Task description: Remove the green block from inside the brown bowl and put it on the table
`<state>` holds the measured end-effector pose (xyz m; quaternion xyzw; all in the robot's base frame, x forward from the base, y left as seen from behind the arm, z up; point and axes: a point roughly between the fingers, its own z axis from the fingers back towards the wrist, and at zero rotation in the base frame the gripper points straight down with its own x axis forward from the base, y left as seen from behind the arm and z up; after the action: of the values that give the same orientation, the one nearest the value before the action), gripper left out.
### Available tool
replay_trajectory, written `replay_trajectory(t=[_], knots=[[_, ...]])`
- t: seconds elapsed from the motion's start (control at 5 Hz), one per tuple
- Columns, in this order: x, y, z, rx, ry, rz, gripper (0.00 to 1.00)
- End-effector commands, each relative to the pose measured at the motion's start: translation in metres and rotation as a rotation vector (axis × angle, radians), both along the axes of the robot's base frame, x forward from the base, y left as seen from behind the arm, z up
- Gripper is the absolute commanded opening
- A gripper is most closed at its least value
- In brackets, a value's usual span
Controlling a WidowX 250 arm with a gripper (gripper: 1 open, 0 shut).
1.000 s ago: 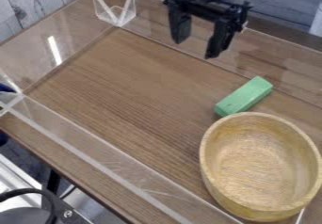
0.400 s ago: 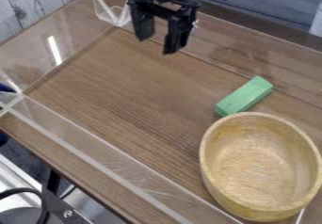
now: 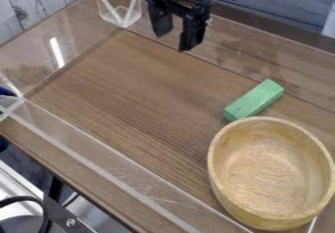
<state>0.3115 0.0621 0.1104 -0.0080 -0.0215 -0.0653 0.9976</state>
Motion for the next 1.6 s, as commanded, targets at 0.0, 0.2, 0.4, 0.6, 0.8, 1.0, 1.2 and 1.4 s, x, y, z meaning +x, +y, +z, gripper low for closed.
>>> replay_trajectory(t=[0.0,0.2,0.4,0.6,0.8,1.0,1.2,1.4], knots=[[0.014,0.013,0.015,0.018,-0.082,0.013,1.00],[0.021,0.018,0.010,0.021,-0.093,0.015,1.00],[0.021,0.018,0.010,0.022,-0.103,0.013,1.00],[0.021,0.019,0.010,0.022,-0.113,0.014,1.00],[0.018,0.019,0.010,0.022,-0.119,0.016,1.00],[0.019,0.020,0.010,0.024,-0.132,0.016,1.00],[0.016,0.017,0.015,0.027,-0.147,0.020,1.00],[0.017,0.014,0.020,0.034,-0.170,0.023,1.00]])
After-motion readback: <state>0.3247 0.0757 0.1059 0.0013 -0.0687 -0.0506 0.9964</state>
